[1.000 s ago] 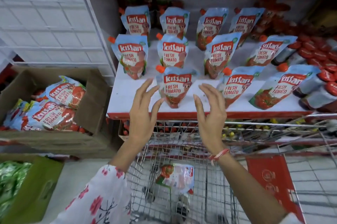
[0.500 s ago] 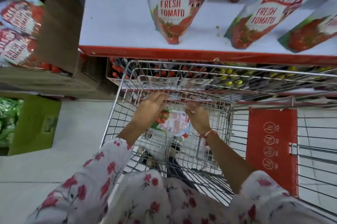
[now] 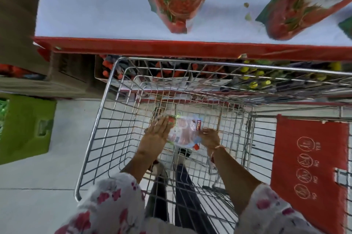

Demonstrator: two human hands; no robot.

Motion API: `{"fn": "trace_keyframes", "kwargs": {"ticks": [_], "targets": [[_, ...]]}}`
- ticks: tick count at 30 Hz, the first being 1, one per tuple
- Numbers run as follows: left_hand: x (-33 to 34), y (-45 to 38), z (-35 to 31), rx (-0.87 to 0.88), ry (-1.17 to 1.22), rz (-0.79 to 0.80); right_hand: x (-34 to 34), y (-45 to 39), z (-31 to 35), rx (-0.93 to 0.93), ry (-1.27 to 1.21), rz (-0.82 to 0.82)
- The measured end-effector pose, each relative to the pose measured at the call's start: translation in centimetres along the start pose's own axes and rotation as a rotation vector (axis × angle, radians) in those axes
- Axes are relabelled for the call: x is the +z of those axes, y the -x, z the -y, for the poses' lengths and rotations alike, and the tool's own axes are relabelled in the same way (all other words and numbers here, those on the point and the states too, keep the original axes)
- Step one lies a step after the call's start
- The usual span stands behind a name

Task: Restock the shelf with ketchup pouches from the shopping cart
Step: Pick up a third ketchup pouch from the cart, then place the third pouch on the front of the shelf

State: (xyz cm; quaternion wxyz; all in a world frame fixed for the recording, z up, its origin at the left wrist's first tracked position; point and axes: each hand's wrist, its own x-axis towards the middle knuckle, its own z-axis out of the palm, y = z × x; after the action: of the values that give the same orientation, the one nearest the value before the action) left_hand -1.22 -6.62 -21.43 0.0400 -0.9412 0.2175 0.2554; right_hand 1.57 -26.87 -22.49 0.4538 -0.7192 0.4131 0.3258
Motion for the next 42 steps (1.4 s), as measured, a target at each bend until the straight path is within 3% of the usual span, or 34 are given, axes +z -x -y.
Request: {"fn": "trace_keyframes", "kwargs": {"ticks": [3,7,13,16,20,22,24,26,28,32,37,42], "targets": [[-0.8,-0.4,0.4,-0.019,-0.044,0.058,-0.8,-0.2,0.3,0.077,-0.073,0.050],[-2.3,-0.1,0.0,-0.036,-0.024,0.090,-2.0,2.0,1.9,0.047,-0.134,0.097],[-4.2,1.9,-1.6,-0.128,0.369,0.039,-1.3,7.2,4.8,0.014,-0.364,0.208],[-5.0,3.6,-0.8,-0.131,0.432,-0.012,-0.3,9.5,6.7,-0.019,-0.475,0.196],[-8.1,5.2,1.7,-0.291,0.693,-0.132,0.6,12.3,8.4,-0.096,-0.506,0.209],[-10.2,6.2,2.4,-0.321,0.916,-0.207,0.6,13.9,8.8,-0.172,-0.496,0.198],[-12.0,7.6,3.1,-0.367,0.993,-0.342,0.0,15.2,8.9,-0.343,-0.500,0.128],[-13.5,9.2,3.6,-0.312,1.097,-0.440,-1.1,16.8,9.1,-0.554,-0.485,0.064],[-14.9,10.7,4.4,-0.230,1.250,-0.472,-2.1,18.3,9.0,-0.646,-0.456,0.093],[-18.0,12.6,6.2,-0.151,1.345,-0.549,-3.3,22.0,10.8,-0.861,-0.210,0.007],[-23.5,14.4,8.7,-0.027,1.448,-0.719,-4.3,26.9,15.2,-1.027,-0.198,0.091],[-29.6,16.1,12.1,0.071,1.474,-0.863,-4.9,32.3,21.4,-1.225,-0.168,0.021]]}}
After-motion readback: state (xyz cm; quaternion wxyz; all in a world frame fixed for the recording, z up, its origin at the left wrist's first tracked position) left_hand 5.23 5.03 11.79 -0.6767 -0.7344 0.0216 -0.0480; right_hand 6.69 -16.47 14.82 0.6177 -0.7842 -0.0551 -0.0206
